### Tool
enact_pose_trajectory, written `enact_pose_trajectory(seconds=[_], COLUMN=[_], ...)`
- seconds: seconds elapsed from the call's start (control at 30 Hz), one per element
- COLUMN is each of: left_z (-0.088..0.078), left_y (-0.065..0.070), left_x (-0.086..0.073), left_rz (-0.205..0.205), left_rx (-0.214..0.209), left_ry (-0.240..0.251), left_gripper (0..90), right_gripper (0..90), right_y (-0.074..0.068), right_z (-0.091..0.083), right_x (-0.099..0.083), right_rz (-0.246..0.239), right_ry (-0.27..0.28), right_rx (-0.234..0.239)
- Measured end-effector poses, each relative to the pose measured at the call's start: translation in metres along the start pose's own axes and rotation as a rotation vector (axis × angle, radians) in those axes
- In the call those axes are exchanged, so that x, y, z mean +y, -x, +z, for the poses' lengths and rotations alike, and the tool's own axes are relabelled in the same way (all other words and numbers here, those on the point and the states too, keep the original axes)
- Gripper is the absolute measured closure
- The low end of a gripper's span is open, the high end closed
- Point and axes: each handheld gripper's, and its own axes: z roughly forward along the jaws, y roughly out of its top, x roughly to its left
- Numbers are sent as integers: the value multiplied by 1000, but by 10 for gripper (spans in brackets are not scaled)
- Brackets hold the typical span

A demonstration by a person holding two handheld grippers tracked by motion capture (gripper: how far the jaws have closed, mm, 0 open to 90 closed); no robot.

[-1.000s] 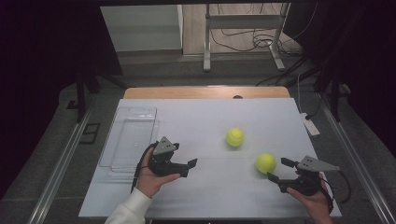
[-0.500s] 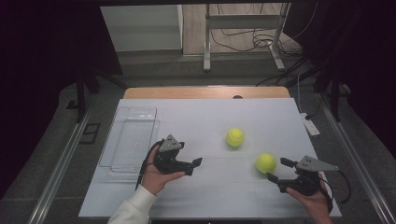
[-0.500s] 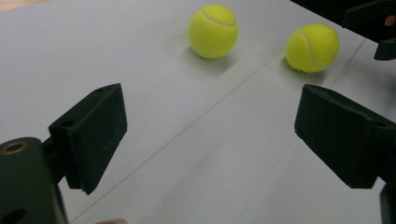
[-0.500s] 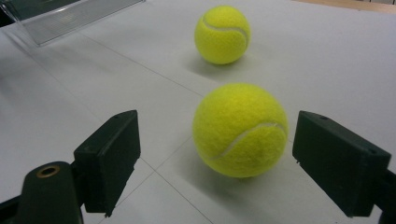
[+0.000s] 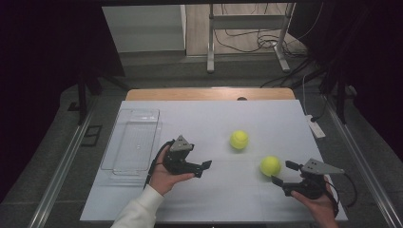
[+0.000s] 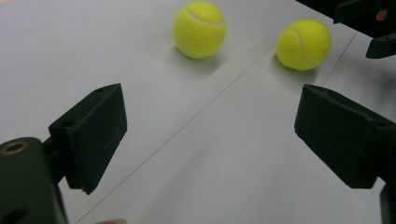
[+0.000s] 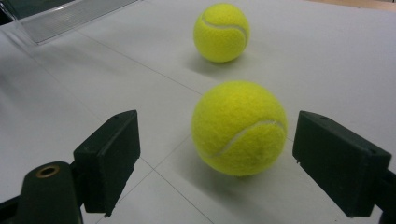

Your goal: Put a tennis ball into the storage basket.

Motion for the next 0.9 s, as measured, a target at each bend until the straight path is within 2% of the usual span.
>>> enact_pose_trajectory(seconds=[0.33, 0.9], left_z=[11, 27], left_y=[0, 4], left_x=[8, 24], left_rz=[13, 43], left_rx=[-29, -48], left_ry=[-21, -27], left_gripper=[105, 110], right_gripper=[154, 155], right_y=[0, 0], right_z=[1, 0], right_x=[0, -1], right_rz=[-3, -8], right_ry=[-7, -5], right_rx=[1, -3])
